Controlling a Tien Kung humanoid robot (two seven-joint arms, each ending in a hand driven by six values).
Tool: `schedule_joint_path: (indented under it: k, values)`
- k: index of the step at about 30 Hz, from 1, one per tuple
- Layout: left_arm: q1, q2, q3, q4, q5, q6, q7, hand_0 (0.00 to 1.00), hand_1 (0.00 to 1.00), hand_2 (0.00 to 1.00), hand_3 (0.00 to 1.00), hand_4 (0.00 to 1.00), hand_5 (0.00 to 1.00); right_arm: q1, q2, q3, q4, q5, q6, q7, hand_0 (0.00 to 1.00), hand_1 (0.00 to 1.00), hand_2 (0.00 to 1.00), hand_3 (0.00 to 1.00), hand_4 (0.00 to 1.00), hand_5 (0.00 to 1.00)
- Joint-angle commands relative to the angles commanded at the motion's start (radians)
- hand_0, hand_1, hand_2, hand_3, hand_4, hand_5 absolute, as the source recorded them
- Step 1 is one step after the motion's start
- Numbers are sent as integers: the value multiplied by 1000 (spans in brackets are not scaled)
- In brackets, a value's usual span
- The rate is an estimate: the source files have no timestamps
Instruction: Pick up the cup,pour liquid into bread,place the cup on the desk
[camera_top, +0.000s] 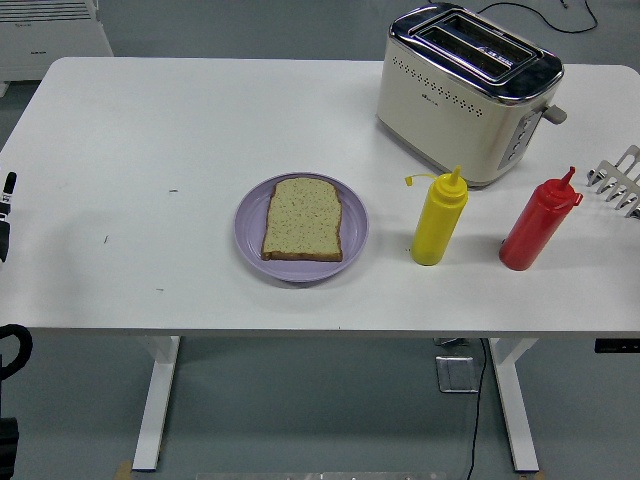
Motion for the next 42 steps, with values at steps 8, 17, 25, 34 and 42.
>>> schedule_joint_path:
  k: [8,17,25,34,42]
  values:
    - [-2,0,-1,0,1,-1,0,779,733,726,662,527,951,5,9,-19,-1,2,4,3,754,676,728,699,560,435]
    - [-2,0,-1,-1,0,-1,0,779,733,726,663,527,951,9,15,-35,-2,7,2,0,750,674,727,694,560,440]
    - [-1,0,-1,-1,0,-1,0,780,733,726,662,528,951,8,15,-34,-3,15,-1,-2,748,673,724,693,559,439]
    - [-2,0,-2,-1,1,-1,-1,780,732,725,661,528,953,22,28,-42,-4,19,-6,-4,741,667,711,688,559,443]
    - [-2,0,-2,-1,1,-2,-1,781,732,725,661,528,955,33,36,-52,-4,17,-5,-5,741,666,707,687,560,446]
